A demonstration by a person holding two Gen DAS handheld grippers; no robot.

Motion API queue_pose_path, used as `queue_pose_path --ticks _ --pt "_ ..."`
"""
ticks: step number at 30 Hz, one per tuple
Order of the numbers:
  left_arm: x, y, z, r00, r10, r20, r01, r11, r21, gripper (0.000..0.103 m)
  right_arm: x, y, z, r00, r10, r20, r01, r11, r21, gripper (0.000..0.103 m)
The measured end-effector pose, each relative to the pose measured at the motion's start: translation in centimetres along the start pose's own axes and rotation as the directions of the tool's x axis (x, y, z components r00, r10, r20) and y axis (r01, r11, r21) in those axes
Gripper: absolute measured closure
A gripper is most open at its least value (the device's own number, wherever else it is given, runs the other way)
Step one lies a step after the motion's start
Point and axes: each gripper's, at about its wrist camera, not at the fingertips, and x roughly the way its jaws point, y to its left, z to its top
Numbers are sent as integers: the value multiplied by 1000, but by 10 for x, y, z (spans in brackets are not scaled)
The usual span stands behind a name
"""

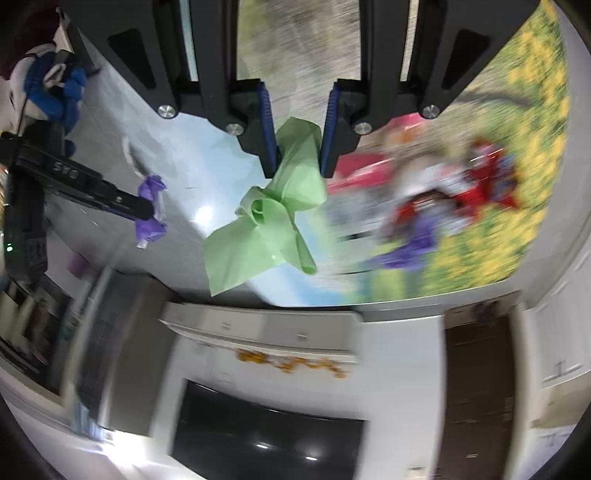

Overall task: Collect trash
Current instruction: 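Carry both items to the bin and open both tools to drop them, then move both tools back over the trash pile on the table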

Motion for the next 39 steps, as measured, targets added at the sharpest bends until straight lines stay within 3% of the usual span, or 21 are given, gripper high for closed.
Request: queue_pose_path --ticks 4,8,16,22,25,29,34,39 --pt "46 -76 25 991 -119 -64 125 987 100 81 -22 -74 -3 988 -150 26 147 984 98 76" --pt "92 -144 39 974 -179 -137 203 962 184 80 -30 -141 -11 965 -263 1 258 947 192 75" --pt "182 -241 49 937 -186 -295 270 922 278 80 -13 -243 -32 939 -333 -89 343 875 343 75" --pt "228 -286 45 916 -171 -362 295 900 322 77 -3 -276 -50 929 -345 -130 368 842 395 74" --pt "248 -300 45 898 -184 -400 322 894 313 73 -3 -293 -61 925 -349 -151 380 824 421 64" --pt "263 -315 42 874 -216 -435 360 889 283 57 -11 -299 -71 915 -370 -163 402 799 446 55" --pt "263 -324 42 872 -222 -435 367 886 283 52 -22 -311 -77 904 -394 -164 423 777 467 55" --pt "248 -319 44 892 -218 -395 344 895 283 52 -35 -307 -71 902 -409 -142 425 776 466 55"
